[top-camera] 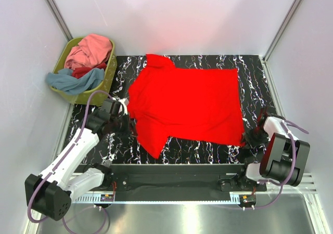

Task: Fold and stack the t-shirts
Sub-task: Fold the tshirt

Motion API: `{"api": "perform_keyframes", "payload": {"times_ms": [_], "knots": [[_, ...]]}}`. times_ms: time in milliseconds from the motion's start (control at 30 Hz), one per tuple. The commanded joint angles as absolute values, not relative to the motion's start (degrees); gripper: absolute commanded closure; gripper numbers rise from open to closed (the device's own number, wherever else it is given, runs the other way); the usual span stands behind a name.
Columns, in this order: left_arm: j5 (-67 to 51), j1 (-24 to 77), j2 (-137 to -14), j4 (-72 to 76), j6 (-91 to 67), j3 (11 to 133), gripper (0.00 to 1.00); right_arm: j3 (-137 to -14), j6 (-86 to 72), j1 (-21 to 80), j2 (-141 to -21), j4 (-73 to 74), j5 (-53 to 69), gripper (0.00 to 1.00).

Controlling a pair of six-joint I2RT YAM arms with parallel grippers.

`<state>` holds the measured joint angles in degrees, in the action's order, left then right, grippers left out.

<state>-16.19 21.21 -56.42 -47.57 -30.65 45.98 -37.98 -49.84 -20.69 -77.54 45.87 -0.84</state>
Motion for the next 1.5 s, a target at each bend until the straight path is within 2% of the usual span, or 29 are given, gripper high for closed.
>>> {"api": "perform_keyframes", "payload": {"times_ms": [0,67,100,133,367,667,900,1300,1467], "knots": [[-15.9,21.2,-55.9,-46.2,-31.6,48.8,1.0,-39.3,-52.0,-20.9,-78.4,43.9,-2.5,0.62],[-15.8,21.2,-55.8,-46.2,-31.8,48.9,1.0,-39.1,-52.4,-20.8,-78.1,43.5,-3.9,0.65],[-15.6,21.3,-55.6,-46.3,-31.9,48.7,1.0,-39.2,-52.4,-20.8,-78.0,43.5,-4.8,0.71],[-15.6,21.2,-55.4,-46.3,-32.1,48.7,1.0,-39.1,-52.4,-20.8,-77.4,44.0,-4.9,0.82],[-14.2,21.1,-50.6,-49.7,-35.4,47.0,1.0,-39.7,-49.1,-20.8,-69.3,50.5,-4.8,0.96],[-14.1,21.1,-35.4,-57.3,-47.8,41.4,1.0,-45.3,-48.1,-14.2,-71.5,52.5,-6.9,0.99],[-14.7,21.1,-25.8,-60.3,-55.3,36.7,1.0,-43.6,-47.3,-13.5,-70.7,54.7,-6.7,1.0],[-14.3,21.2,-23.9,-59.9,-56.2,35.9,1.0,-46.0,-45.6,-12.7,-70.1,56.7,-9.0,1.0],[-11.8,21.2,-31.8,-54.9,-52.3,41.4,1.0,-49.4,-43.2,-11.6,-71.5,54.3,-9.8,1.0]]}}
